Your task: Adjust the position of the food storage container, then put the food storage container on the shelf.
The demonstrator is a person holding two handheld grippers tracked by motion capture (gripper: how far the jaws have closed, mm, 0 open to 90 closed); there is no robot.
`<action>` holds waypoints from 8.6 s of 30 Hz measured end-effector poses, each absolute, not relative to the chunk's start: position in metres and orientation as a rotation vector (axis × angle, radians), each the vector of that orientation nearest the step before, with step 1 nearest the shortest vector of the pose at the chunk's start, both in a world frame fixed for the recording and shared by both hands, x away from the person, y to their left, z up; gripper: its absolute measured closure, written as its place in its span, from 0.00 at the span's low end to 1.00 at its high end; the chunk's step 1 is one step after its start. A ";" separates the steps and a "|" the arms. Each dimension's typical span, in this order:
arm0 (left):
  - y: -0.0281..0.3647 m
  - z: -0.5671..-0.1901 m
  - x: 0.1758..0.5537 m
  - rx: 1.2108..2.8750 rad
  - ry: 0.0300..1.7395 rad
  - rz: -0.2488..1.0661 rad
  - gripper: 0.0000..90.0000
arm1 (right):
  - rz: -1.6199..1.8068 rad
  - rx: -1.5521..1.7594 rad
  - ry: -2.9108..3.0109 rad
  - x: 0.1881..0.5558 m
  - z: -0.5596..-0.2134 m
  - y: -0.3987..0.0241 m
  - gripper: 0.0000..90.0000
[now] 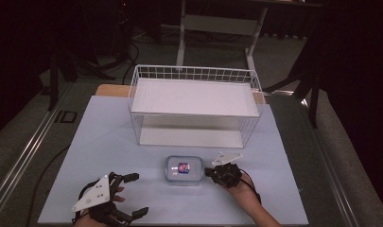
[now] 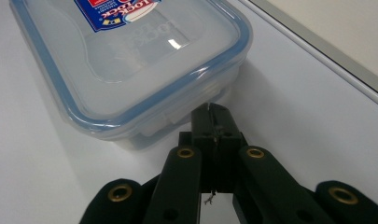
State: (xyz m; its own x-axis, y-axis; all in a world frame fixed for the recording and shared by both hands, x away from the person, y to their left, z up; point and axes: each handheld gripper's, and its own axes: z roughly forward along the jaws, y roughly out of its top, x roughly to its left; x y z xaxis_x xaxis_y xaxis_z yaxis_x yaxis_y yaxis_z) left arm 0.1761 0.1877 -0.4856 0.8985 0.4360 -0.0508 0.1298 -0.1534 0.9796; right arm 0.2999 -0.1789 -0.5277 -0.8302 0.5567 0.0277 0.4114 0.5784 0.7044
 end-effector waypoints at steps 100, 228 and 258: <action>0.151 -0.536 0.300 1.714 1.311 -0.376 0.16 | 1.428 1.691 2.629 0.333 -0.524 -0.154 0.23; 0.094 -0.529 0.401 1.644 1.196 0.011 0.37 | 1.552 1.688 2.083 0.404 -0.518 -0.170 0.32; 0.118 -0.511 0.337 1.689 0.988 0.082 0.21 | 1.475 1.343 2.109 0.352 -0.496 -0.161 0.37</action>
